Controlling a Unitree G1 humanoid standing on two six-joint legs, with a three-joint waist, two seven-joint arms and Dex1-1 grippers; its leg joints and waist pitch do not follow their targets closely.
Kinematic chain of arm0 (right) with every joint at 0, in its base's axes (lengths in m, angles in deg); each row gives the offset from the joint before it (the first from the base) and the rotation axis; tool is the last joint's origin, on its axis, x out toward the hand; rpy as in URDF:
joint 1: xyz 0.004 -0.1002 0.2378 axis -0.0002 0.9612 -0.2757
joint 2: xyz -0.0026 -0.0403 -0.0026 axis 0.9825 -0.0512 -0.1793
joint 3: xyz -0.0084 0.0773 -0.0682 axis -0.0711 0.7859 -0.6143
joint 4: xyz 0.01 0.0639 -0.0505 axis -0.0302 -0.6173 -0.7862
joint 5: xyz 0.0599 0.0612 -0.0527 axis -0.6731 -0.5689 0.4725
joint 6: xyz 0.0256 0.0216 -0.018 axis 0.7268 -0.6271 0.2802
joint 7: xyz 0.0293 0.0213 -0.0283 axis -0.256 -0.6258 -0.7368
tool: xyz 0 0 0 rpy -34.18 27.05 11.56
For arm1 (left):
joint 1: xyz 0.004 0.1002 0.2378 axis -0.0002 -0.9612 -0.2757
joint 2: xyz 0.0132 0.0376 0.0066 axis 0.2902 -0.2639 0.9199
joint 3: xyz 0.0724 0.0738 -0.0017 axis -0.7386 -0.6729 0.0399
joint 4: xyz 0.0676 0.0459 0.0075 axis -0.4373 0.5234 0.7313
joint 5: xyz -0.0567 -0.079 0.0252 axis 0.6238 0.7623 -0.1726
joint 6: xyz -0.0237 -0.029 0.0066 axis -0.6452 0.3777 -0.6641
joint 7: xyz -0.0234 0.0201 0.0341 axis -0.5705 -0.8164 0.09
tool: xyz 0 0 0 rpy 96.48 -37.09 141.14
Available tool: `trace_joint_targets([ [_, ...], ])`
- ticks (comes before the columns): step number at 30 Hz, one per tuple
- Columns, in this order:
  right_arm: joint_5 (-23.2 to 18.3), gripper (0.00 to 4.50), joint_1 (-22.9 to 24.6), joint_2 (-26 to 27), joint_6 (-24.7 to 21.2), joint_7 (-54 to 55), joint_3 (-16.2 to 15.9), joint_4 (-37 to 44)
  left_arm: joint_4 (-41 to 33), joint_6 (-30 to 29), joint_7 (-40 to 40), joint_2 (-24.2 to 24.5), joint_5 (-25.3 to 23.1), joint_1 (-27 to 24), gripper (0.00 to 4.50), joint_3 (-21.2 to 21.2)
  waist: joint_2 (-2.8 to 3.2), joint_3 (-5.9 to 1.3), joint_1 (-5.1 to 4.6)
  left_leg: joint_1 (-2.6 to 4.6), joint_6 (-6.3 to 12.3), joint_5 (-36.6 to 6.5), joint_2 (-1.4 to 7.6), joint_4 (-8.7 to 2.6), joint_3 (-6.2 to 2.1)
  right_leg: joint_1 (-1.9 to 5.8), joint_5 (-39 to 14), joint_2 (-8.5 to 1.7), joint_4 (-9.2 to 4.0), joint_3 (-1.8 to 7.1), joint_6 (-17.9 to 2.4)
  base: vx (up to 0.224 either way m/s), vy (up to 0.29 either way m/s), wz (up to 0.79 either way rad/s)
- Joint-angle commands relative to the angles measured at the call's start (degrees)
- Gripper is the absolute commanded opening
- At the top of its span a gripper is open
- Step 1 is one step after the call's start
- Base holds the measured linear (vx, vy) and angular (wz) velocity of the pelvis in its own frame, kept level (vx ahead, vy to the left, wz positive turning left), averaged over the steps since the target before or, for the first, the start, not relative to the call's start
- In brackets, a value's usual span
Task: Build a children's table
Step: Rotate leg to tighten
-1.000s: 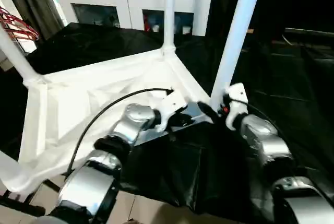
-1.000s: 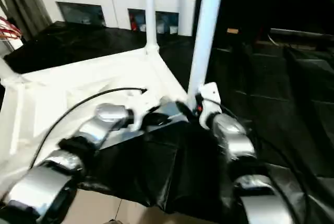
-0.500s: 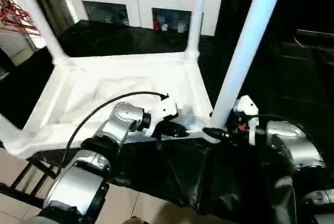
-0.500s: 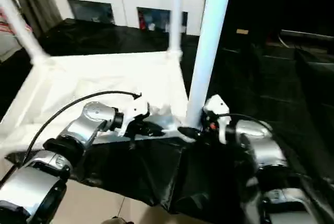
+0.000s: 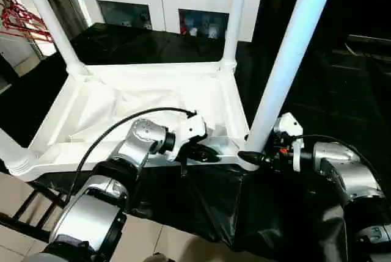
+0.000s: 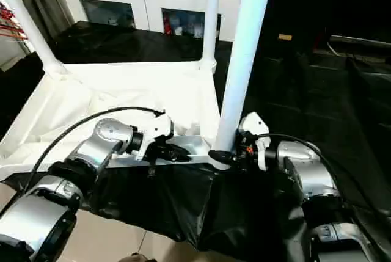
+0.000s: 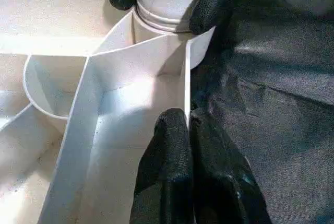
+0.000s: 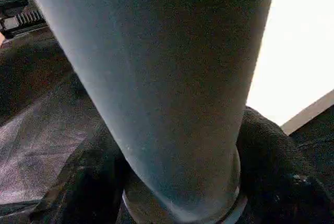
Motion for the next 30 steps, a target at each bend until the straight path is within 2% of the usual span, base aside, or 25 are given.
trace_joint_targets([
  [1, -0.5, 2.56, 0.2, 4.5, 0.0, 2.6, -2.4, -1.6, -1.0, -0.2, -5.6, -2.1, 0.2, 1.0, 0.0, 0.4, -1.09, -3.56, -0.12, 0.64, 5.55, -8.0, 4.38, -3.58, -2.03, 2.44, -11.3, -6.3, -4.18, 3.03, -12.6, 0.0, 0.0, 0.0],
  [3, 1.1, 2.56, -1.6, 6.9, 0.9, 11.8, -0.2, -5.9, 0.4, -1.2, -10.8, -3.4, -0.6, 2.0, 0.0, 0.8, -0.91, -3.18, -0.8, 0.97, 3.63, -10.9, 4.32, -3.95, -2.15, 2.04, -16.4, -6.37, -4.76, 3.0, -12.1, 0.0, 0.0, 0.0],
  [4, 1.8, 2.56, -2.6, 8.3, 1.0, 16.6, 1.0, -8.2, 1.4, -2.0, -14.3, -4.3, -1.1, 2.6, 0.0, 1.1, -0.91, -3.18, -0.8, 0.97, 3.63, -10.9, 4.32, -3.95, -2.15, 2.04, -16.4, -6.37, -4.76, 3.0, -12.1, 0.0, 0.0, 0.0],
  [5, 2.4, 2.56, -3.5, 9.5, 1.1, 21.1, 1.9, -10.2, 2.4, -2.6, -17.8, -5.3, -1.6, 3.3, 0.0, 1.4, -1.01, -3.09, -1.46, 1.21, 1.88, -12.9, 4.17, -4.2, -2.4, 2.06, -20.1, -6.35, -5.21, 2.96, -11.2, 0.0, 0.0, 0.0],
  [7, 3.3, 2.56, -4.5, 11.1, 1.6, 26.6, 2.7, -12.6, 3.5, -3.4, -22.0, -6.7, -2.0, 4.2, 0.0, 1.8, -0.92, -3.02, -2.09, 1.36, 1.07, -14.0, 4.05, -4.24, -2.44, 1.99, -21.3, -6.3, -5.46, 3.05, -10.8, 0.0, 0.0, 0.0],
  [8, 4.2, 2.56, -5.3, 12.7, 1.7, 31.6, 3.1, -14.2, 4.2, -4.5, -25.6, -8.2, -2.1, 4.9, 0.0, 2.2, -0.86, -3.09, -2.19, 1.29, 1.3, -13.8, 4.06, -4.25, -2.42, 2.08, -20.5, -6.29, -5.46, 3.14, -10.7, 0.0, 0.0, 0.0],
  [10, 4.8, 2.56, -5.9, 14.0, 1.3, 35.2, 3.5, -15.1, 4.6, -4.9, -27.6, -9.3, -2.2, 5.3, 0.0, 2.3, -0.97, -3.09, -2.24, 1.27, 1.68, -13.6, 4.0, -4.22, -2.37, 2.1, -19.2, -6.22, -5.44, 3.2, -10.9, 0.0, 0.0, 0.0],
  [11, 5.5, 2.56, -6.4, 15.1, 1.3, 38.1, 3.6, -15.7, 4.8, -5.2, -29.2, -10.3, -2.4, 5.6, 0.0, 2.3, -0.86, -3.25, -2.36, 1.14, 2.02, -12.3, 3.94, -4.12, -2.27, 2.1, -16.3, -6.19, -5.14, 3.33, -11.4, 0.0, 0.0, 0.0],
  [13, 5.6, 2.56, -6.9, 17.2, 1.6, 40.2, 3.9, -16.4, 4.8, -4.8, -30.4, -11.6, -3.0, 5.7, 0.0, 1.5, -0.94, -3.34, -2.29, 1.05, 2.74, -11.4, 3.82, -3.97, -2.17, 2.24, -14.7, -6.25, -5.03, 3.34, -11.7, 0.0, 0.0, 0.0],
  [14, 5.2, 2.56, -7.0, 17.6, 1.9, 40.0, 4.1, -16.5, 4.9, -4.7, -30.6, -11.8, -3.2, 5.7, 0.0, 1.3, -0.79, -3.43, -2.22, 1.04, 3.19, -10.9, 3.76, -3.9, -2.13, 2.33, -14.0, -6.23, -5.0, 3.31, -11.7, 0.0, 0.0, 0.0],
  [15, 4.3, 2.91, -7.2, 18.4, 2.3, 39.6, 4.8, -16.7, 5.2, -4.4, -31.1, -12.0, -3.4, 5.7, 0.0, 1.2, -0.87, -3.42, -2.14, 0.92, 3.73, -10.4, 3.72, -3.82, -2.07, 2.4, -13.1, -6.28, -4.94, 3.36, -11.8, 0.0, 0.0, 0.0],
  [16, 4.3, 2.91, -7.2, 18.4, 2.3, 39.6, 4.8, -16.7, 5.2, -4.4, -31.1, -12.0, -3.4, 5.7, 0.0, 1.2, -0.87, -3.42, -2.14, 0.92, 3.73, -10.4, 3.72, -3.82, -2.07, 2.4, -13.1, -6.28, -4.94, 3.36, -11.8, 0.0, 0.0, 0.0],
  [17, 3.6, 3.26, -7.2, 18.8, 2.4, 39.3, 5.2, -16.5, 5.3, -4.1, -31.0, -12.1, -3.5, 5.7, 0.0, 1.2, -0.69, -3.44, -2.08, 0.82, 4.23, -9.6, 3.81, -3.85, -2.14, 2.53, -12.2, -6.2, -4.76, 3.26, -12.0, 0.0, 0.0, 0.0],
  [21, 3.8, 3.42, -6.6, 18.0, 3.1, 38.4, 4.6, -15.2, 5.2, -3.0, -30.0, -11.5, -3.8, 5.3, 0.0, 0.8, -0.66, -3.33, -2.08, 1.03, 3.91, -11.3, 4.05, -4.07, -2.19, 2.38, -13.4, -6.17, -4.9, 3.21, -12.0, 0.0, 0.0, 0.0],
  [22, 4.6, 3.56, -6.0, 16.2, 4.2, 38.5, 4.4, -14.0, 5.0, -2.7, -29.3, -11.2, -3.7, 4.9, 0.0, 0.6, -0.95, -3.31, -2.1, 1.05, 3.75, -11.5, 4.06, -4.11, -2.18, 2.4, -13.7, -6.16, -4.93, 3.25, -11.9, 0.0, 0.0, 0.0],
  [26, 4.7, 3.66, -5.0, 13.1, 4.0, 38.1, 5.6, -11.9, 4.7, -2.4, -29.2, -10.9, -3.5, 4.6, 0.0, 0.6, -1.04, -3.43, -1.78, 1.01, 4.39, -9.9, 3.99, -3.89, -2.06, 2.5, -11.7, -6.2, -4.66, 3.32, -12.1, 0.0, 0.0, 0.0],
  [27, 4.4, 3.66, -3.8, 9.9, 4.5, 36.9, 7.0, -10.6, 4.7, -2.3, -29.2, -10.7, -3.5, 4.3, 0.0, 0.7, -1.01, -3.39, -1.63, 0.96, 4.77, -9.4, 3.96, -3.81, -2.02, 2.58, -11.4, -6.22, -4.71, 3.32, -12.1, 0.0, 0.0, 0.0],
  [29, 3.3, 3.66, -2.6, 6.8, 4.9, 34.8, 8.9, -9.4, 4.5, -2.2, -28.7, -10.6, -3.5, 4.0, 0.0, 0.8, -0.84, -3.46, -1.22, 1.33, 5.06, -9.7, 4.08, -3.68, -1.87, 2.37, -10.7, -6.12, -4.74, 3.43, -12.2, 0.0, 0.0, 0.0],
  [30, 3.1, 3.66, -2.4, 6.4, 4.9, 34.3, 9.1, -9.3, 4.5, -2.2, -28.6, -10.5, -3.5, 4.0, 0.0, 0.8, -0.98, -3.47, -1.26, 1.1, 5.22, -9.3, 4.06, -3.69, -1.91, 2.58, -10.1, -6.05, -4.59, 3.38, -12.3, 0.0, 0.0, 0.0],
])
